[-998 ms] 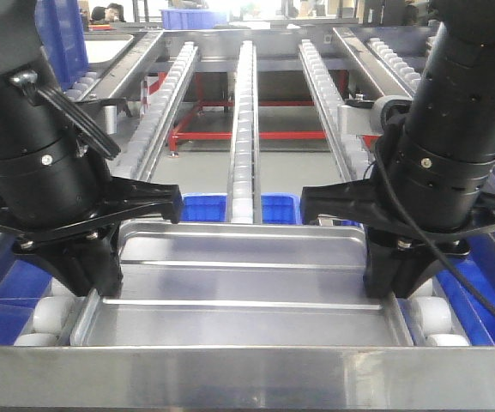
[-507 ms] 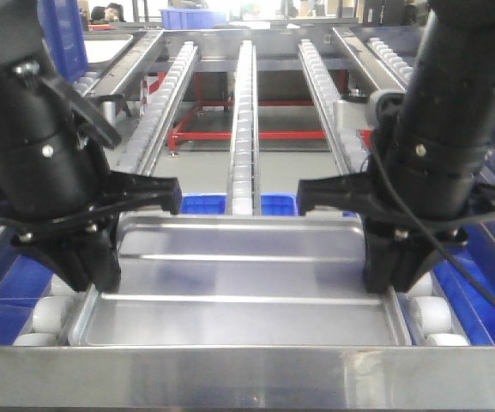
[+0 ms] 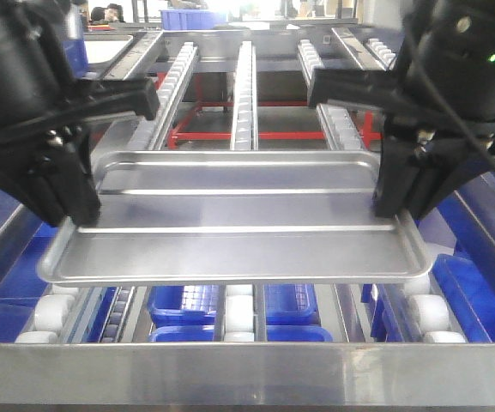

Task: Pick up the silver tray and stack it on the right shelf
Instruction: 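Lift the silver tray off the rollers with both grippers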

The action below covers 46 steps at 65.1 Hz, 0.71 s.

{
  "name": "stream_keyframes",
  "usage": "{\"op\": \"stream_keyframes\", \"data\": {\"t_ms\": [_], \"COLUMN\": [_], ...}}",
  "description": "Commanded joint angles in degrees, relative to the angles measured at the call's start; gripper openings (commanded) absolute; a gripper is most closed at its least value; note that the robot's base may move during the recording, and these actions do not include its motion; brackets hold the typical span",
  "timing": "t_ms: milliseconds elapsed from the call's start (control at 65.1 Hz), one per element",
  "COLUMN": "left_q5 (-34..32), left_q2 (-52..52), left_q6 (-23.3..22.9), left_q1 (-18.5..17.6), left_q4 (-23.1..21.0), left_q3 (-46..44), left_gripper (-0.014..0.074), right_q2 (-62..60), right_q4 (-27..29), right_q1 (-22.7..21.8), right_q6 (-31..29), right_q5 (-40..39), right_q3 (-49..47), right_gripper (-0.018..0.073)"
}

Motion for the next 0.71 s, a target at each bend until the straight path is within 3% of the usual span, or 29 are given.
{"op": "stream_keyframes", "data": {"t_ms": [0,92,276,415,553,691], "left_q5": [0.7,0.7,2.7,3.6,4.6,6.3], "left_q2": [-3.9,-5.9,-10.0,-12.9,-14.9,-15.5], "left_q6": [-2.3,-5.4,-16.3,-21.1,-23.9,-23.9], "left_q1": [-1.5,-3.5,-10.5,-16.5,-20.1,-20.4], "left_q4": [0.2,0.7,7.3,7.6,7.7,8.1], "left_q3": [0.8,3.9,10.1,12.9,14.5,14.9], "left_gripper": [-0.01,-0.01,-0.01,-0.01,-0.01,-0.01], "right_q2": [-4.4,-6.3,-10.2,-12.7,-14.3,-14.6], "right_q4": [-0.4,-2.4,-8.5,-8.8,-8.9,-8.9], "right_q1": [1.2,3.9,11.4,16.9,19.9,21.2], "right_q6": [2.4,6.2,16.2,19.2,21.5,21.5], "right_q5": [-1.2,-1.1,0.2,2.0,3.1,4.1], "right_q3": [0.2,3.6,10.4,12.9,15.1,15.8], "right_gripper": [0.0059,0.0059,0.0059,0.0059,0.0059,0.0059]}}
